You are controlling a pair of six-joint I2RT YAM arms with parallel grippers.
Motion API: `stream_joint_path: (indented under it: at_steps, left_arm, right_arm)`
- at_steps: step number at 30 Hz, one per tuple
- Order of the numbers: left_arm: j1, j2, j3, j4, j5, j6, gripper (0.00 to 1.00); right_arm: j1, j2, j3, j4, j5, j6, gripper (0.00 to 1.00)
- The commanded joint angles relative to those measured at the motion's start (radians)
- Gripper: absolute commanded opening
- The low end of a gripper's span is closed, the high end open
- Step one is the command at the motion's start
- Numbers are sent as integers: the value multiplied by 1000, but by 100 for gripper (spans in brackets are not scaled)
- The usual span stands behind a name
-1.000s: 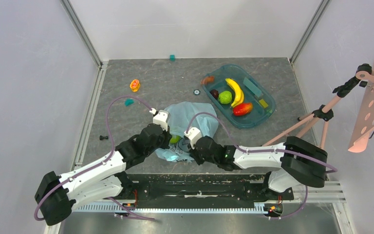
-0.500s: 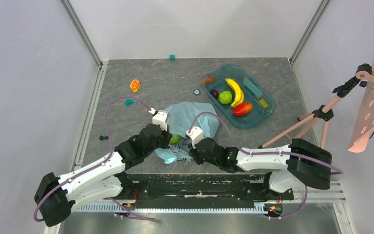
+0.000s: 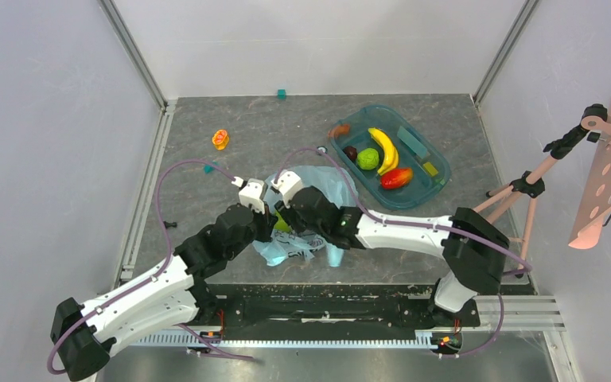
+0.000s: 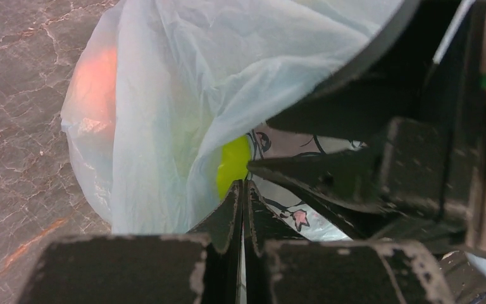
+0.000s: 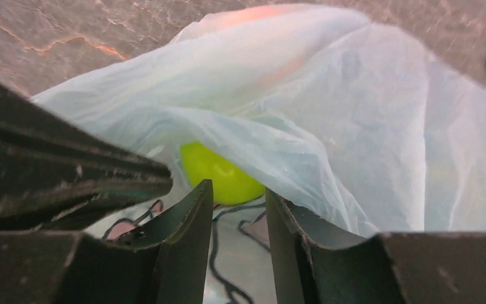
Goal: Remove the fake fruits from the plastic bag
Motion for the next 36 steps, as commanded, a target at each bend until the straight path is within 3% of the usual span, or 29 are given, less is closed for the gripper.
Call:
stream_joint_path:
  at_steps: [1, 5, 14, 24, 36]
  left_arm:
    - [-2, -3, -6, -6, -38, -42, 2]
    - [-1, -2, -14, -6, -49, -52, 2]
    - [0, -10, -24, -11, -123, -89, 2]
    - [0, -11, -65, -8, -170, -129, 2]
    - [0, -2, -107, -8, -215, -165, 2]
  right_arm:
    - [-35, 62, 146, -148, -60, -211, 39]
    - [-60, 112, 236, -262, -116, -355, 39]
    - [-69, 275, 448, -456, -65, -590, 40]
    - [-79, 392, 553, -537, -43, -678, 41]
    - [-81, 437, 543, -558, 63, -704, 49]
